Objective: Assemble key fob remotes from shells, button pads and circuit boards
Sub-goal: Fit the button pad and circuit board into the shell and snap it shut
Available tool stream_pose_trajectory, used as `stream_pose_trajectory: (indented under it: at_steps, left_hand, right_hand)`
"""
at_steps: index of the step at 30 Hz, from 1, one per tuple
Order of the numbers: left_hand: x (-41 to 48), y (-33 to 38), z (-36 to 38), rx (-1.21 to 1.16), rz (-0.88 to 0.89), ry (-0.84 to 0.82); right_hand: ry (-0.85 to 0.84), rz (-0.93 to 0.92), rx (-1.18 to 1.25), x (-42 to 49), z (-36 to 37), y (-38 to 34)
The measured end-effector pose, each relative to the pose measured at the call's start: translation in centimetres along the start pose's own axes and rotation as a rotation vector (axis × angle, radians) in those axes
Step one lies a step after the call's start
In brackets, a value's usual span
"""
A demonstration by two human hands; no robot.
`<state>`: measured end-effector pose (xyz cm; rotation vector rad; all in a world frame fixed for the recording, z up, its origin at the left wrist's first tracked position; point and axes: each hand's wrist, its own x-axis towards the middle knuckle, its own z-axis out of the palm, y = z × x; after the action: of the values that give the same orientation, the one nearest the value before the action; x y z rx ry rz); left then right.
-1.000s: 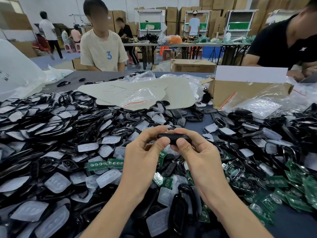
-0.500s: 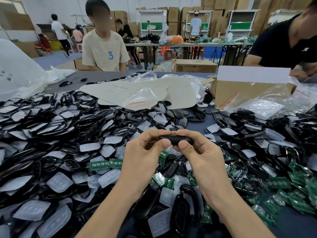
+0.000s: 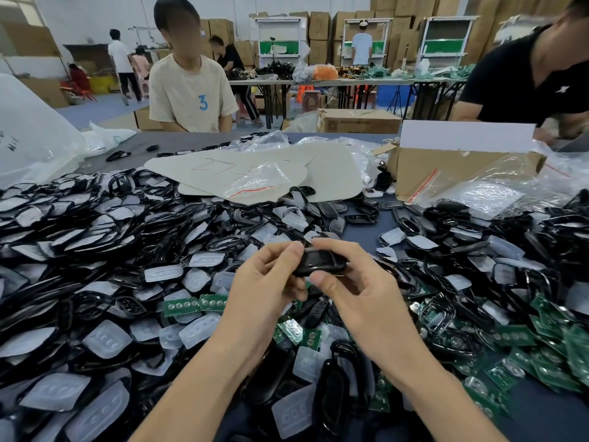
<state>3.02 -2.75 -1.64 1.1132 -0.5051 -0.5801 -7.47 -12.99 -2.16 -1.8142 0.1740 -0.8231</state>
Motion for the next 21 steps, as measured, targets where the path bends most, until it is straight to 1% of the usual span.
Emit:
stream_pose_trajectory:
  at_steps: [2,3,4,7,9,12,16,21]
  left_hand:
    - [-0.1,0.1,0.2,-0.079,-0.072,-0.015]
    - [-0.2,0.1,0.3,-0.058,-0.056,-0.023]
    - [-0.3,0.0,0.3,0.011,-0.001,-0.032]
    - [-0.9,-0.1,0.5,0.284,0.238,-0.109]
    - [-1.3,-0.1,0.7,0.318,0.306,-0.130]
    - [-1.4,0.1,0.6,0.343,0.350,-0.074]
    - [-1.3,0.0,0.3,0.520,0.422,-0.039]
    - [-1.7,-0.4,0.5,0.628,0.550,0.018]
  right_hand:
    - [0.020,-0.054,-0.092,0.0,-0.1,0.3]
    - [0.047,-0.049,-0.081,0.0,-0.1,0.3]
    - [0.079,-0.027,-0.045,0.0,-0.1,0.2]
    - [0.169,0.018,0.105,0.0,-0.1,0.0]
    - [0.193,0.018,0.172,0.0,0.0,-0.1]
    - [0.155,0.006,0.196,-0.1,0.2,-0.3]
    - [0.149,-0.005,0.144,-0.2,0.2,-0.4]
    - [0.161,-0.052,0.081,-0.5,0.7,-0.4]
